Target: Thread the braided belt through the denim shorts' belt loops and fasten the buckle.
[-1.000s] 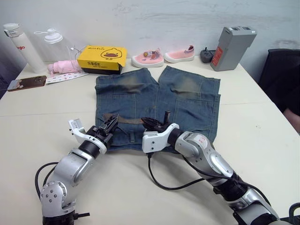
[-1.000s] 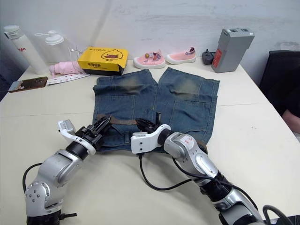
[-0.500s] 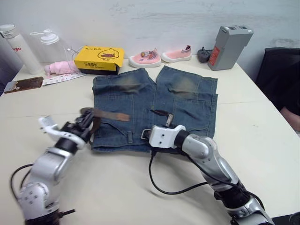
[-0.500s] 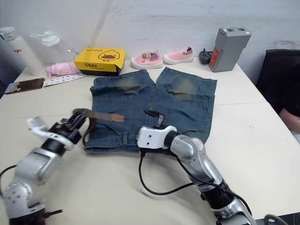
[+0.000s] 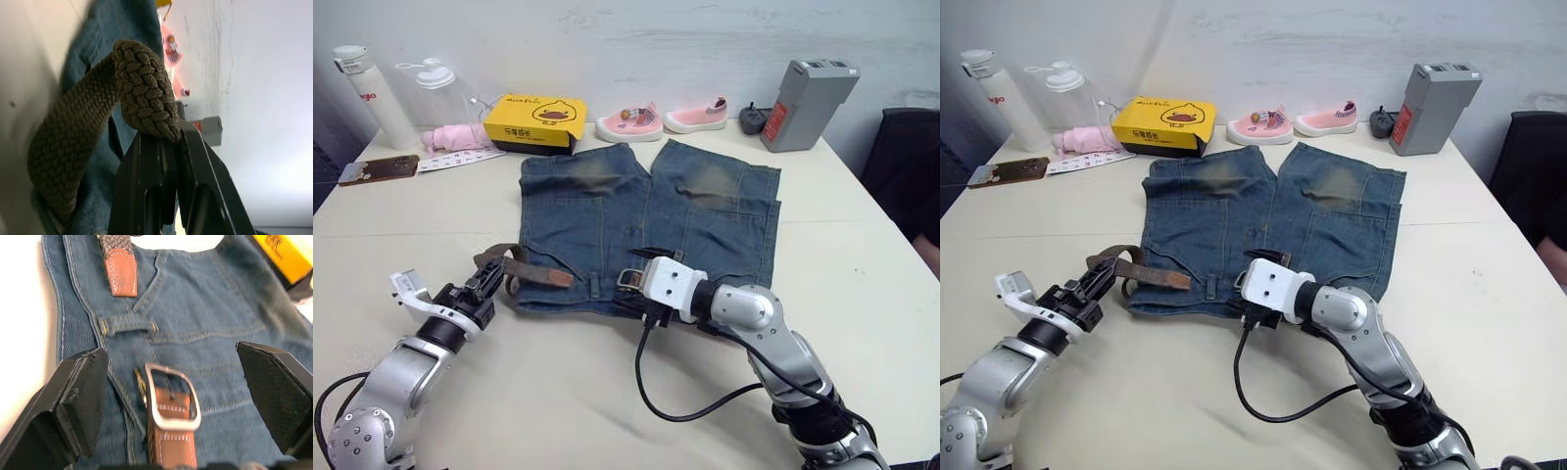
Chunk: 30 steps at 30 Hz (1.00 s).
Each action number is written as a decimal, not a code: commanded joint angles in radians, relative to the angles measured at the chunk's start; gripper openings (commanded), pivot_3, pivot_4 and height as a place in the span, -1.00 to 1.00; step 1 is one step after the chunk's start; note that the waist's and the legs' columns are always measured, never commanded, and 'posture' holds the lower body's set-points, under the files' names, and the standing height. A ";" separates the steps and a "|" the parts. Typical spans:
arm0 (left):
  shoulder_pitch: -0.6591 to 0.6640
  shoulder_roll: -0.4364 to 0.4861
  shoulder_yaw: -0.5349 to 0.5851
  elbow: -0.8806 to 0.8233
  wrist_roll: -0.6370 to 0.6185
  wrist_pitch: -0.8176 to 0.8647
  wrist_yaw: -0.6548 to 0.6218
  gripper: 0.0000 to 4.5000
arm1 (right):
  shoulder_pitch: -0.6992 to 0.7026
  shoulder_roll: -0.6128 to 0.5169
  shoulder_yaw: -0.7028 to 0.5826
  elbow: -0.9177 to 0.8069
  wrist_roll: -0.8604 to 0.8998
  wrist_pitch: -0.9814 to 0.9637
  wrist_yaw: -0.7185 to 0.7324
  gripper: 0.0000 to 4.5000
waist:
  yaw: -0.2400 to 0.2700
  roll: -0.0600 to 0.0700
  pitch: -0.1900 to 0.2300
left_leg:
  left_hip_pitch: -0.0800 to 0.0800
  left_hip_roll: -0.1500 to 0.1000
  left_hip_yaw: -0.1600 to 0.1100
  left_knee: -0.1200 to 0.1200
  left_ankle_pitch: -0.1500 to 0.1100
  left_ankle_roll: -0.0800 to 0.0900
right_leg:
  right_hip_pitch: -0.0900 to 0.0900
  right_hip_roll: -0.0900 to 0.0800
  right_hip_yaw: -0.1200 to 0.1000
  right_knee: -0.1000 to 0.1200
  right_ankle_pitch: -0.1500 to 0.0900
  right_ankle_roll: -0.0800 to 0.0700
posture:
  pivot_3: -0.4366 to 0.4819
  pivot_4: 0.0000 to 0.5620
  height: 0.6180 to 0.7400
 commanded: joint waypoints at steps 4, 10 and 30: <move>0.011 0.026 -0.015 -0.036 -0.009 0.039 -0.048 -1.00 | -0.001 -0.073 -0.078 -0.033 0.065 0.034 0.012 0.98 | 0.000 0.000 0.000 | 0.000 0.003 0.000 0.000 -0.002 0.001 | 0.000 0.000 0.000 -0.001 0.000 0.000 | -0.05 -0.47 -0.89; 0.019 0.059 -0.043 -0.015 -0.009 0.054 -0.078 -1.00 | -0.003 -0.105 -0.099 -0.034 0.098 0.047 -0.004 0.98 | 0.000 0.001 0.001 | 0.000 0.005 0.000 0.000 -0.002 0.001 | 0.001 0.000 -0.001 -0.003 0.000 0.000 | -0.05 -0.47 -0.89; 0.069 0.018 -0.103 0.017 0.049 0.009 -0.123 -1.00 | 0.017 -0.165 -0.108 -0.050 0.123 0.057 -0.049 0.98 | 0.025 0.003 0.003 | 0.001 0.006 0.000 0.000 -0.003 0.002 | 0.006 0.001 -0.001 -0.008 -0.008 -0.015 | -0.05 -0.47 -0.89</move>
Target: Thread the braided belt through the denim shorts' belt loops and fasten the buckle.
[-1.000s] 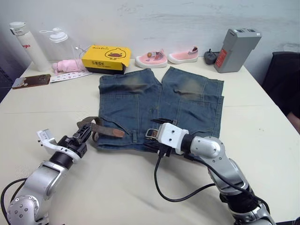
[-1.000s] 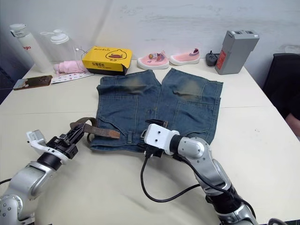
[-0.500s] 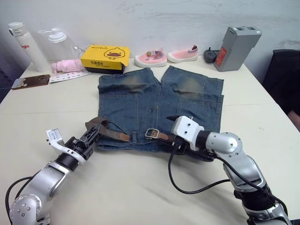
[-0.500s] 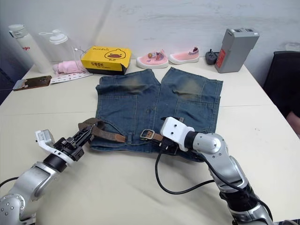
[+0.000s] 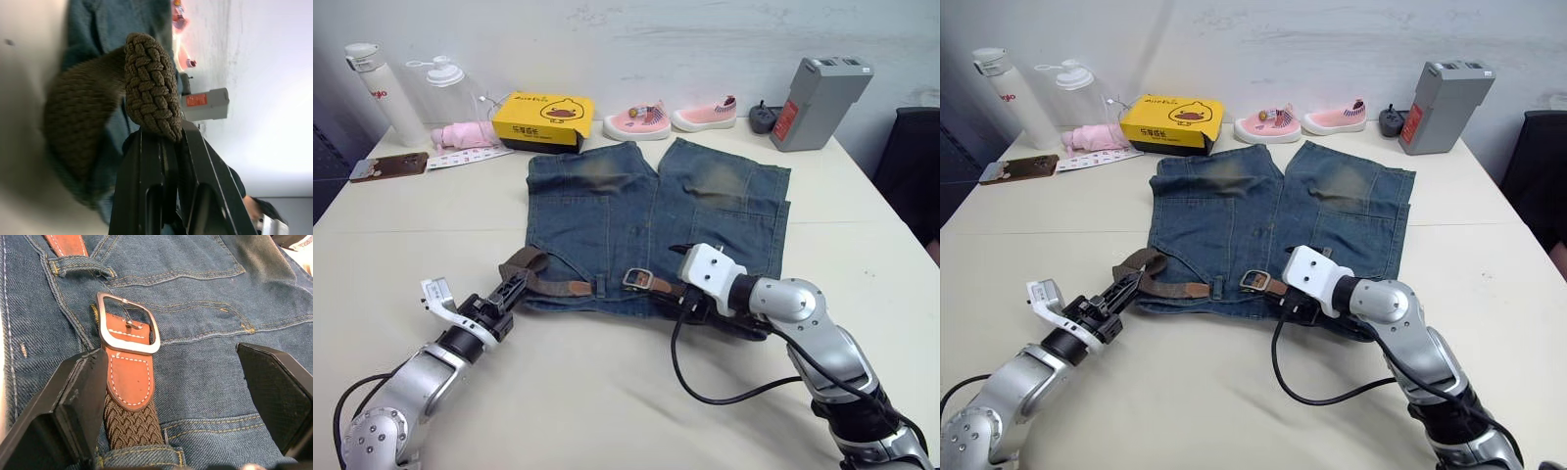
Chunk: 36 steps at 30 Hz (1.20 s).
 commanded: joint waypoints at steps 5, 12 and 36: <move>0.046 -0.045 -0.010 -0.030 0.000 -0.031 -0.010 -1.00 | -0.007 -0.006 -0.015 -0.044 0.010 -0.007 -0.029 0.98 | 0.000 0.000 0.001 | 0.000 0.001 0.000 0.000 0.000 0.000 | 0.000 0.000 0.000 -0.001 0.000 0.000 | -0.05 -0.47 -0.89; 0.069 -0.092 -0.030 -0.016 0.016 -0.044 -0.019 -1.00 | -0.014 -0.014 -0.016 -0.041 0.007 -0.005 -0.039 0.98 | 0.000 0.001 0.001 | 0.000 0.001 0.001 0.000 -0.001 0.001 | 0.001 0.000 -0.001 -0.002 0.000 0.000 | -0.05 -0.47 -0.89; 0.021 -0.159 0.046 0.009 -0.054 -0.065 -0.039 -1.00 | -0.009 -0.033 0.000 -0.037 -0.008 -0.016 -0.049 0.98 | 0.000 0.003 0.003 | 0.000 0.002 0.001 -0.001 -0.001 0.002 | 0.001 0.000 -0.001 -0.004 0.000 0.000 | -0.05 -0.47 -0.89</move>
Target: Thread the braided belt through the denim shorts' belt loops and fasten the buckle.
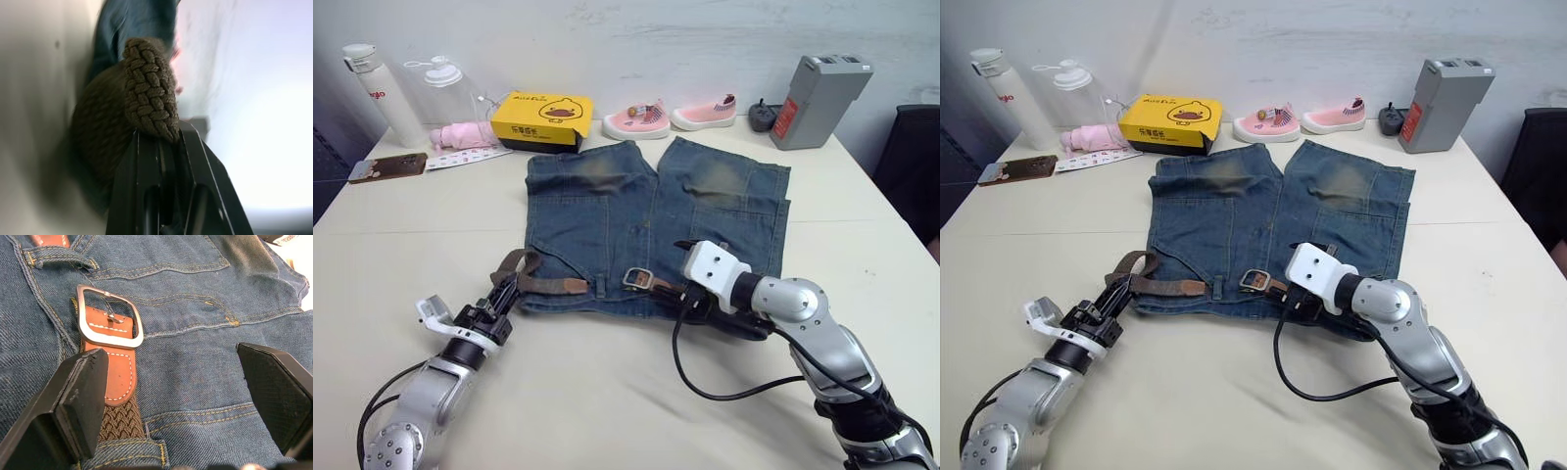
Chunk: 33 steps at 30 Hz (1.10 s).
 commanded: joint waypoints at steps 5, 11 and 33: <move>-0.037 -0.024 -0.010 -0.058 -0.014 0.019 0.041 -1.00 | -0.012 -0.017 0.005 -0.035 -0.011 -0.020 -0.009 0.98 | 0.003 -0.001 0.001 | 0.000 0.000 -0.001 0.000 0.000 0.000 | 0.000 0.000 -0.001 -0.001 0.000 0.001 | -0.05 -0.47 -0.89; -0.058 -0.065 -0.013 -0.076 -0.014 0.030 0.054 -1.00 | -0.009 -0.021 0.009 -0.037 -0.021 -0.022 -0.012 0.98 | 0.003 -0.002 0.002 | 0.000 0.000 -0.001 0.000 0.000 0.000 | 0.001 0.001 -0.001 -0.001 0.001 0.002 | -0.05 -0.47 -0.89; -0.030 -0.125 0.096 -0.112 -0.014 0.099 -0.031 -1.00 | -0.001 -0.028 0.036 -0.023 -0.049 -0.060 -0.015 0.98 | 0.002 -0.006 0.006 | 0.000 0.001 0.000 -0.001 0.000 0.000 | 0.001 0.001 -0.001 -0.003 0.001 0.002 | -0.05 -0.47 -0.89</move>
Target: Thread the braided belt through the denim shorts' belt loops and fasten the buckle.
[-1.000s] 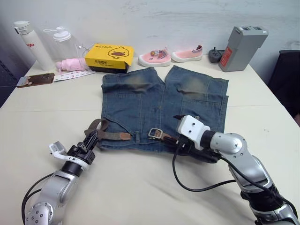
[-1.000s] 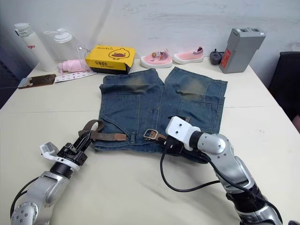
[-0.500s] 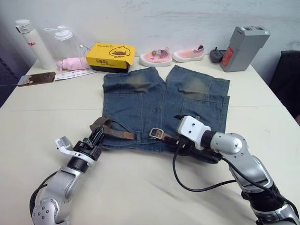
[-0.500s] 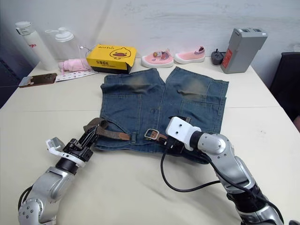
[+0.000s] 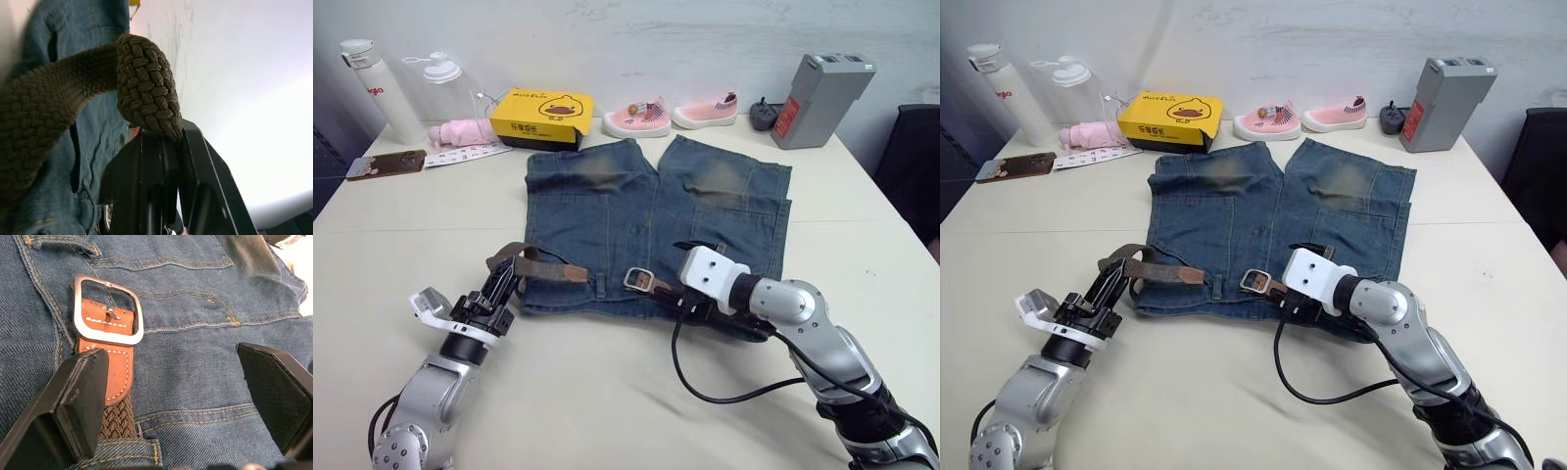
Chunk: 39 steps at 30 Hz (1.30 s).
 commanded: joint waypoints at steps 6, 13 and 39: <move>0.002 -0.012 0.004 -0.039 -0.012 0.025 -0.008 -1.00 | 0.004 -0.009 0.000 -0.025 -0.006 -0.021 -0.001 0.98 | 0.001 0.000 0.000 | 0.000 0.000 0.000 0.000 0.000 0.000 | 0.000 0.000 0.000 0.000 0.000 0.000 | -0.05 -0.47 -0.89; -0.015 -0.029 -0.017 -0.023 -0.012 0.024 0.013 -1.00 | 0.003 -0.019 -0.009 -0.032 -0.007 -0.016 0.001 0.98 | 0.001 0.000 0.001 | 0.000 0.000 0.000 0.000 0.000 0.000 | 0.000 0.000 0.000 0.000 0.000 0.000 | -0.05 -0.47 -0.89; -0.155 0.173 -0.208 0.196 0.057 0.144 -0.072 -1.00 | 0.015 -0.025 -0.058 -0.136 0.149 0.104 0.056 0.98 | 0.021 0.002 0.002 | 0.000 -0.001 -0.001 -0.001 0.000 0.000 | 0.000 0.000 -0.001 -0.002 0.000 0.000 | -0.05 -0.47 -0.89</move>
